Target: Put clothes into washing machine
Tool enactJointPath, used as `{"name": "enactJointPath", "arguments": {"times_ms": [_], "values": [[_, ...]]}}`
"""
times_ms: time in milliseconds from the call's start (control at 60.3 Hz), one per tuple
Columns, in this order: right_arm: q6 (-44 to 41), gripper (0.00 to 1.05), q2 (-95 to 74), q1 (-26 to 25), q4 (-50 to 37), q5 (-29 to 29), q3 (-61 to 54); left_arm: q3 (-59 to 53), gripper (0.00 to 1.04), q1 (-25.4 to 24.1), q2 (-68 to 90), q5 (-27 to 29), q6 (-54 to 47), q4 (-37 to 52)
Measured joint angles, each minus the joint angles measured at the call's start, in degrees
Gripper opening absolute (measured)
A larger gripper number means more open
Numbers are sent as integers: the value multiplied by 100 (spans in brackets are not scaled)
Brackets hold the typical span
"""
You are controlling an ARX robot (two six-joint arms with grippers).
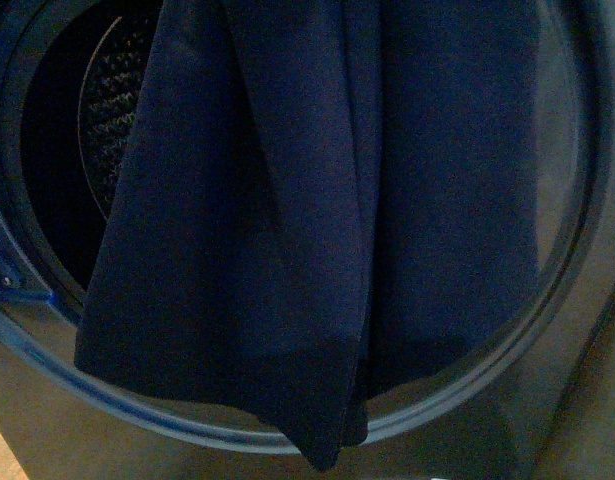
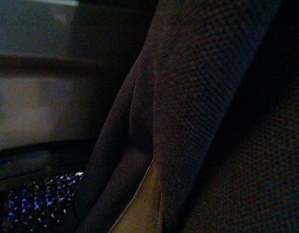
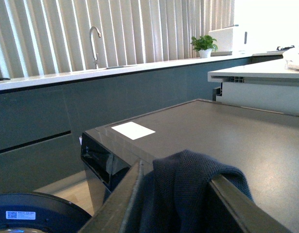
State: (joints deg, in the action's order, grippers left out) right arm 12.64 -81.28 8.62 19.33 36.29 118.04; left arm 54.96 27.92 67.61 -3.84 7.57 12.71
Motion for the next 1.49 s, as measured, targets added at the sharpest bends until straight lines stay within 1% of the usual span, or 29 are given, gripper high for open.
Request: {"name": "enactJointPath", "arguments": {"times_ms": [17,66,249,332,382,415,481,763,1012,1029,1045,1062,1079,1095,1112,1162,1211,1228,1245,1344,1494], "values": [[0,43,0,0,0,0,0,-13,7,-15,0,-22,0,0],[0,53,0,0,0,0,0,-74,7,-103,13,-50,0,-7],[2,78,0,0,0,0,0,-94,7,-267,76,-92,0,-7],[0,92,0,0,-11,-2,11,-94,7,-323,140,-101,0,-4],[2,98,0,0,-11,-2,20,-94,7,-365,201,-109,0,-4],[7,99,0,0,-11,-2,22,-94,7,-396,236,-111,0,-4],[2,97,0,0,-11,-2,22,-94,7,-435,284,-120,0,-4],[4,97,2,0,-11,-2,22,-107,7,-503,341,-190,0,22],[2,97,2,0,-11,-11,22,-442,7,-695,560,-136,24,431],[-17,97,9,15,-4,-94,22,-459,7,-702,581,-138,26,452],[-77,97,48,118,70,-527,2,-494,7,-717,621,-138,31,483],[-92,97,59,138,81,-640,-11,-511,7,-723,647,-142,39,503],[-149,97,151,234,74,-1211,-144,-549,7,-737,697,-155,48,551],[-170,97,173,251,66,-1329,-184,-568,7,-745,721,-164,50,577],[-214,97,275,308,20,-1784,-352,-603,7,-758,780,-177,63,632],[-238,97,588,382,-136,-2662,-870,-682,7,-785,922,-175,94,758],[-203,97,977,382,-208,-3294,-1467,-743,7,-804,1080,-175,140,859],[-203,97,1012,378,-214,-3338,-1523,-752,7,-807,1108,-175,142,883],[-179,97,1193,352,-243,-3501,-1797,-772,7,-809,1169,-173,155,929],[-85,97,1703,160,-361,-3792,-2614,-804,7,-837,1440,-151,201,1126],[15,97,2218,-186,-636,-3880,-3729,-804,7,-844,1797,-105,269,1410]]}}
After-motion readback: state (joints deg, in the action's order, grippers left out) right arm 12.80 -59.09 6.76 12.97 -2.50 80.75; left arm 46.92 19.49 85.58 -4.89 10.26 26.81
